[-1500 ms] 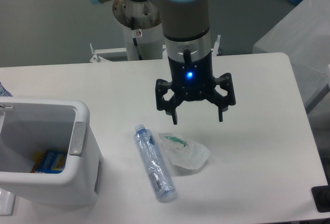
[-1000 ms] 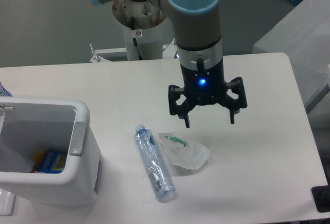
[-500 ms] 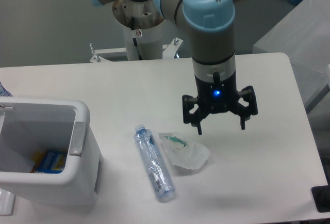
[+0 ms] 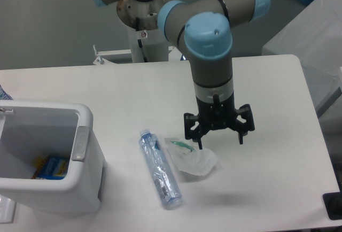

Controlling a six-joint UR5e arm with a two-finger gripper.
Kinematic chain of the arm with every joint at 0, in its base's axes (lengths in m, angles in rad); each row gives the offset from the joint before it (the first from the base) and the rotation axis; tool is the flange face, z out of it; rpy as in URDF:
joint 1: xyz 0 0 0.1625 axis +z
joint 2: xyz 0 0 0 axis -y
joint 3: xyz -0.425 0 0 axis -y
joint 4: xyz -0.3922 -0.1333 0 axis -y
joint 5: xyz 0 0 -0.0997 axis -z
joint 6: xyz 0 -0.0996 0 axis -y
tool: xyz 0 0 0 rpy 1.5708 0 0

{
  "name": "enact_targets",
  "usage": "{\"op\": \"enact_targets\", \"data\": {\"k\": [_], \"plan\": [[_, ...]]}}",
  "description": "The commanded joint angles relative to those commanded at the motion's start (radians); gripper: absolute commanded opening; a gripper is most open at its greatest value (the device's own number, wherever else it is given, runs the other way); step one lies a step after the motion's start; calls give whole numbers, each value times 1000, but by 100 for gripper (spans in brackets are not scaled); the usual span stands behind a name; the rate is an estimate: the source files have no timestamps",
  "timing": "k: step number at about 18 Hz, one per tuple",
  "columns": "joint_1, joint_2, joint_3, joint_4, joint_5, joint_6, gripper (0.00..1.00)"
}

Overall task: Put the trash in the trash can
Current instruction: 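Move the open gripper over the clear plastic water bottle and lower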

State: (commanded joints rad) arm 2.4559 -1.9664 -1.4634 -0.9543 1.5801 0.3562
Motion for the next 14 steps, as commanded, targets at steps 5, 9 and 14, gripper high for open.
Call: {"op": "enact_targets", "data": {"k": [5, 9, 14], "plan": [[-5, -81, -20, 160, -19, -140, 100], [-37, -137, 5, 158, -22, -145, 100], [-57, -203, 29, 157, -98, -149, 100]]}}
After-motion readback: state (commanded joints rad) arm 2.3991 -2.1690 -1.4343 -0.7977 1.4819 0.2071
